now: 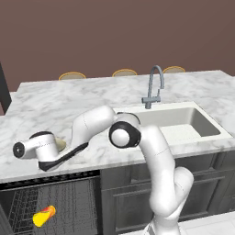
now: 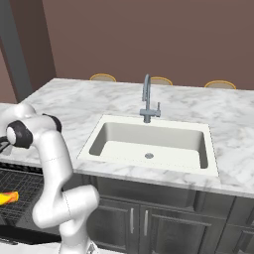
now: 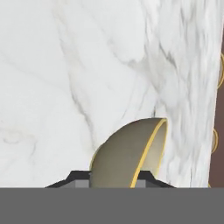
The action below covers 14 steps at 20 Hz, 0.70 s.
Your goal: Pick up the cup and bowl from the counter, place them in the dishwasher, and close the dishwasher door.
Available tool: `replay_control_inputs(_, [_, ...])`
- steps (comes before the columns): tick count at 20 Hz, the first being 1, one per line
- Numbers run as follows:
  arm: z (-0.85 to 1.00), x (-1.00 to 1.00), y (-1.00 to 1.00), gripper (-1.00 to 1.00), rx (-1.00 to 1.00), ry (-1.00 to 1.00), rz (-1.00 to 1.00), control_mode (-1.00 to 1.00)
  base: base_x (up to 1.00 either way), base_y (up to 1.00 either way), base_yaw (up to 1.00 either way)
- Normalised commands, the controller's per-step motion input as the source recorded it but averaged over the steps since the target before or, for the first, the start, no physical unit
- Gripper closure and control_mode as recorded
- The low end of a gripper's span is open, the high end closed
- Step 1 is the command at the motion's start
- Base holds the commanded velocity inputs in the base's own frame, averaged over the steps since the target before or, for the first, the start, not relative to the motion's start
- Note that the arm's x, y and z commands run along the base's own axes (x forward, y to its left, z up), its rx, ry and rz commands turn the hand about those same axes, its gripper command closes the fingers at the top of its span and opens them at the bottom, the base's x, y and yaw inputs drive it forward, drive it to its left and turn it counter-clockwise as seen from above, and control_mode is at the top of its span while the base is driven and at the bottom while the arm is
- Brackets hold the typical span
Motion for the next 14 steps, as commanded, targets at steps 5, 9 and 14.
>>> replay_control_inputs(5, [-0.15, 0.05, 0.3, 1.0, 0.0, 0.0, 0.0, -1.0, 0.0, 0.0, 0.0])
replay_control_inputs(9, [0.0, -0.61, 0.55, 1.0, -0.04, -0.03, 0.0, -1.0, 0.0, 0.0, 0.0])
replay_control_inputs(14, [0.0, -0.84, 0.09, 1.0, -0.05, -0.09, 0.0, -1.0, 0.0, 0.0, 0.0])
